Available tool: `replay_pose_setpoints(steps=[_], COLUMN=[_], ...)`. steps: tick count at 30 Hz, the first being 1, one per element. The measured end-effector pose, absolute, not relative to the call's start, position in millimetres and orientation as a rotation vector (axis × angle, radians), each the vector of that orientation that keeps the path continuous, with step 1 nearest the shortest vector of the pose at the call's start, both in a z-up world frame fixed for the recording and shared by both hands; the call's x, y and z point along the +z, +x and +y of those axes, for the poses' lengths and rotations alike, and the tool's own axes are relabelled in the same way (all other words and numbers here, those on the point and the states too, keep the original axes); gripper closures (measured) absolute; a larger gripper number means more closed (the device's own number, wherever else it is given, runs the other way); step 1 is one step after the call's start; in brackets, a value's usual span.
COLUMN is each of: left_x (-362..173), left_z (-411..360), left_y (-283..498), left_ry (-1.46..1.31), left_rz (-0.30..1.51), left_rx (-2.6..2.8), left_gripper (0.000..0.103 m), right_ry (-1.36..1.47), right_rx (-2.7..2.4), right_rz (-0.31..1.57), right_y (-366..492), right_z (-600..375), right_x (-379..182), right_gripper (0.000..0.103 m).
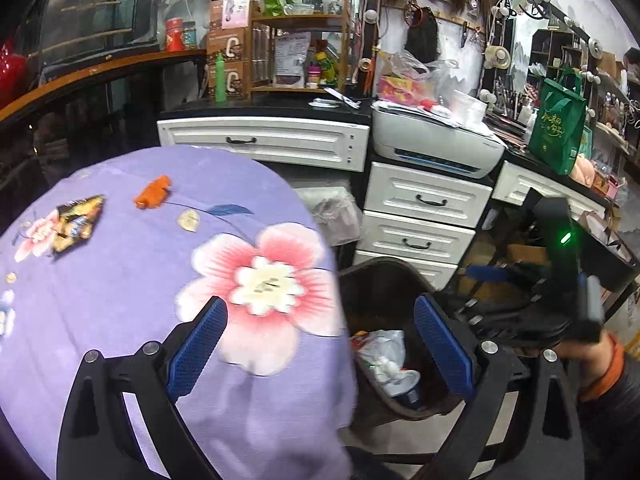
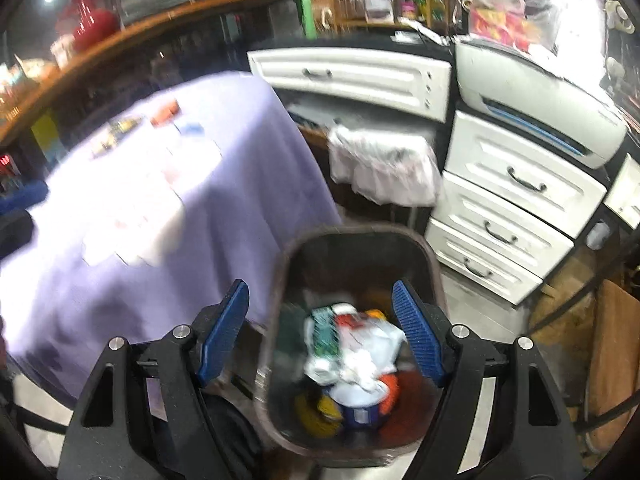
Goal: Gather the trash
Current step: 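Move both tools back over the table toward the snack bag and orange peel, then grasp the orange peel with the right tool while the left tool grasps the snack bag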
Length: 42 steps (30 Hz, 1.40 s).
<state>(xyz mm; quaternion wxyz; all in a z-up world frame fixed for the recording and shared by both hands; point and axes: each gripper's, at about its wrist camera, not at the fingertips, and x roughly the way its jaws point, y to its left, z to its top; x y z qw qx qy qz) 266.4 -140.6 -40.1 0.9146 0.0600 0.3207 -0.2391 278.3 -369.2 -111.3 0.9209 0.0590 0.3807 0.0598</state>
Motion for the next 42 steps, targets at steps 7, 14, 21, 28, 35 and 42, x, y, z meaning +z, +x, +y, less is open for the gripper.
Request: replay_pose_setpoints(steps=[7, 14, 21, 28, 35, 42], left_x=[-30, -28, -32, -21, -13, -32], left_z=[-83, 7, 77, 116, 125, 115], left_y=[298, 345, 384, 432, 482, 509], left_ry=[0.119, 0.050, -0.007, -0.046, -0.106, -0.101], left_rz=[0.664, 0.704, 0.744, 0.749, 0.758, 0.801], left_rx=[-0.372, -0.168, -0.015, 0.036, 0.025, 0.004], left_gripper=[0.010, 0.007, 0.006, 0.006, 0.006, 0.006], right_ry=[0.142, 0.075, -0.006, -0.056, -0.096, -0.076], right_rx=[0.235, 0.343, 0.439, 0.473, 0.370, 0.362], right_rz=[0.727, 0.727, 0.742, 0.821, 0.895, 0.941], right_y=[309, 354, 402, 472, 550, 591], right_z=[-323, -252, -180, -128, -107, -100], right_x=[-75, -55, -45, -49, -74, -87], right_gripper=[0.028, 0.028, 0.028, 0.028, 0.028, 0.028])
